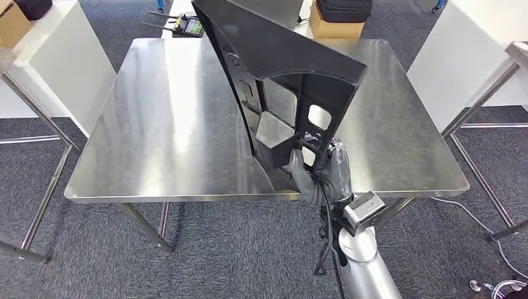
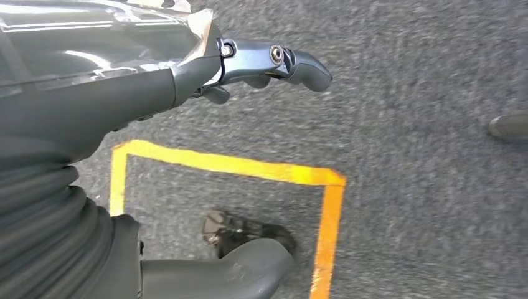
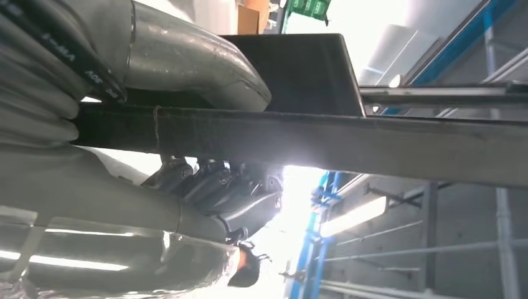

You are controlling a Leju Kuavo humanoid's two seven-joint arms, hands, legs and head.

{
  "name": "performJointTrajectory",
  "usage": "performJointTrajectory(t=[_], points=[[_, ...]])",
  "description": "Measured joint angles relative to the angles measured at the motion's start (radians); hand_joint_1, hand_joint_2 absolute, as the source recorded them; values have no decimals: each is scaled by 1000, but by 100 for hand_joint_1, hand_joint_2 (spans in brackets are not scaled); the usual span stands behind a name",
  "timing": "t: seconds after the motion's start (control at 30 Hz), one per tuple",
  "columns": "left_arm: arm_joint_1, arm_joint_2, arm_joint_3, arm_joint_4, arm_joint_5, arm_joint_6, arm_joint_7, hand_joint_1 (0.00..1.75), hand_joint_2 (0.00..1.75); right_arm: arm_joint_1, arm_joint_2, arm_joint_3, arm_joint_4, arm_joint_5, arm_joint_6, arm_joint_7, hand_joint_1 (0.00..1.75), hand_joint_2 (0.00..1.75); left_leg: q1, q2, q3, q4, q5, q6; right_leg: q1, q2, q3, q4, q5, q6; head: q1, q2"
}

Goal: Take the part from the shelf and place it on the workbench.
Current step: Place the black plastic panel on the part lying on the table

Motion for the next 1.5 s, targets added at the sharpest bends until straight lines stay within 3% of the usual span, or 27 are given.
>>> performJointTrajectory(t=[0.07, 0.1, 0.13, 0.17, 0.23, 0.3, 0.37, 0.4, 0.47, 0.57, 0.6, 0.63, 0.73, 0.77, 0.8, 0.87, 0.93, 0.97, 1.03, 1.1, 1.13, 1.23, 1.27, 1.3, 1.37, 1.4, 1.5], points=[[-2, 0, 3, 0, 1, 1, 0, 0, 175, 2, 4, 5, -1, 7, 0, 6, 175, 175, 0, -2, 9, 0, -12, 3, -3, 0, -86, 113, -39, -2, 1, 0], [-1, 0, 4, 0, 1, 1, 1, 0, 175, 3, 5, 7, -1, 8, 0, 8, 175, 175, -1, -4, 16, 0, -20, 2, -3, 0, -112, 131, -49, -1, 1, 0], [0, 0, 5, 0, 1, 1, 1, 0, 175, 4, 5, 9, -1, 9, 0, 9, 175, 175, -1, -5, 25, 0, -28, 1, -4, -1, -120, 114, -42, 2, 2, 0], [1, -1, 5, 0, 1, 1, 1, 0, 175, 4, 6, 11, -1, 10, 0, 9, 175, 175, -1, -6, 37, 0, -38, -1, -4, -1, -112, 64, -14, 9, 2, 0], [1, -2, 6, 0, 1, 1, 2, 0, 175, 3, 6, 15, 0, 11, 0, 9, 175, 175, -1, -7, 61, -1, -57, -9, -5, -6, -78, -64, 72, 19, 0, 0], [0, -4, 7, 0, 1, 0, 1, 0, 175, 1, 7, 18, 0, 19, -1, 11, 175, 175, 0, -8, 75, -5, -72, -22, 6, -11, -58, -121, 115, 3, -2, 0], [-1, -5, 8, 0, 0, 0, 1, 0, 175, -4, 9, 20, -1, 41, -7, 19, 175, 175, 0, -5, 84, 1, -70, -37, 12, -10, -47, -127, 111, -26, 0, 0], [-1, -5, 9, 0, 0, 0, 2, 0, 175, -7, 11, 21, -1, 56, -12, 24, 175, 175, 0, -3, 85, 10, -70, -42, 8, -9, -35, -134, 113, -35, 1, 0], [-5, -6, 12, -1, -1, 0, 3, 0, 175, -15, 15, 26, 0, 82, -20, 34, 175, 175, 2, 0, 58, 71, -75, -48, -4, -8, -6, -145, 106, -52, -1, 0], [-9, -6, 17, -1, -2, 1, 6, 0, 175, -22, 20, 34, 3, 98, -24, 42, 175, 175, 7, 1, -53, 222, -130, -59, 5, -7, 18, -146, 84, -70, -4, 0], [-8, -6, 18, -1, -2, 1, 6, 0, 175, -22, 20, 36, 5, 99, -25, 43, 175, 175, 8, 1, -82, 242, -144, -61, 8, -5, 26, -146, 76, -71, -4, 0], [-7, -5, 19, -1, -2, 1, 7, 0, 175, -22, 21, 37, 6, 100, -25, 44, 175, 175, 8, 1, -96, 231, -136, -62, 11, -4, 36, -145, 67, -71, -4, 0], [-6, -4, 21, -1, -2, 1, 8, 0, 175, -23, 21, 41, 9, 104, -27, 46, 175, 175, 4, 1, -66, 73, -12, -50, 17, -1, 75, -148, 39, -67, -2, 0], [-7, -4, 21, -1, -1, 2, 8, 0, 175, -25, 22, 43, 10, 111, -30, 48, 175, 175, -1, 1, -57, 32, 12, -43, 17, -1, 83, -151, 32, -64, 1, 0], [-7, -3, 22, -1, -1, 5, 10, 0, 175, -28, 22, 46, 12, 124, -35, 54, 175, 175, -7, 0, -51, 11, 25, -34, 18, 0, 87, -155, 27, -60, 2, 0], [-8, -1, 23, -1, 1, 12, 13, 0, 175, -37, 24, 52, 19, 179, -60, 73, 175, 175, -13, -1, -41, -7, 21, -18, 20, 1, 95, -156, 25, -50, 3, 0], [-8, -2, 24, -1, 2, 18, 16, 0, 175, -55, 26, 63, 33, 288, -121, 99, 175, 175, -7, -1, -15, -24, 27, -4, 22, 0, 90, -129, 19, -43, 3, 0], [-9, -3, 24, -1, 1, 21, 17, 0, 175, -68, 26, 72, 43, 365, -165, 114, 175, 175, -2, 0, -2, -30, 28, 0, 21, 0, 72, -95, 11, -40, 3, 0], [-12, -5, 24, -1, -4, 23, 19, 0, 175, -97, 27, 91, 70, 538, -256, 154, 175, 175, 4, 0, 11, -36, 24, 3, 13, 0, -2, 23, -20, -36, 5, 0], [-13, -7, 24, -1, -14, 22, 18, 0, 175, -124, 29, 112, 109, 708, -324, 208, 175, 175, 10, -1, 17, -36, 13, -3, -3, 0, -82, 116, -46, -23, 6, 0], [-13, -7, 24, -1, -17, 21, 17, 0, 175, -137, 30, 124, 133, 781, -345, 232, 175, 175, 16, -2, 22, -36, 7, -9, -12, -1, -103, 120, -40, -10, 6, 0], [-14, -9, 24, -1, -29, 12, 7, 0, 175, -218, 54, 169, 253, 943, -371, 285, 175, 175, 38, -5, 47, -31, -17, -42, -42, -3, -78, -39, 79, 54, 7, 0], [-16, -8, 24, -1, -34, 9, 4, 0, 175, -262, 69, 186, 317, 980, -375, 299, 175, 175, 43, -4, 50, -26, -25, -54, -45, -3, -68, -90, 101, 60, 9, 0], [-20, -7, 23, -1, -41, 7, 3, 0, 175, -306, 87, 200, 391, 1007, -381, 310, 175, 175, 43, -3, 49, -21, -32, -65, -45, -4, -63, -112, 113, 54, 11, 0], [-25, -6, 23, -1, -53, 4, 8, 0, 175, -390, 123, 218, 542, 1034, -400, 326, 175, 175, 44, -2, 43, -15, -43, -78, -45, -6, -65, -113, 111, 24, 9, 0], [-25, -6, 23, -1, -58, 5, 12, 0, 175, -428, 140, 224, 614, 1046, -410, 333, 175, 175, 44, -1, 42, -18, -45, -80, -48, -6, -64, -109, 120, 18, 6, 0], [-24, -5, 23, 0, -68, 14, 24, 0, 175, -532, 185, 243, 815, 1090, -428, 349, 175, 175, 40, 1, 51, -39, -39, -73, -48, -2, -68, -109, 124, 18, 0, 0]])
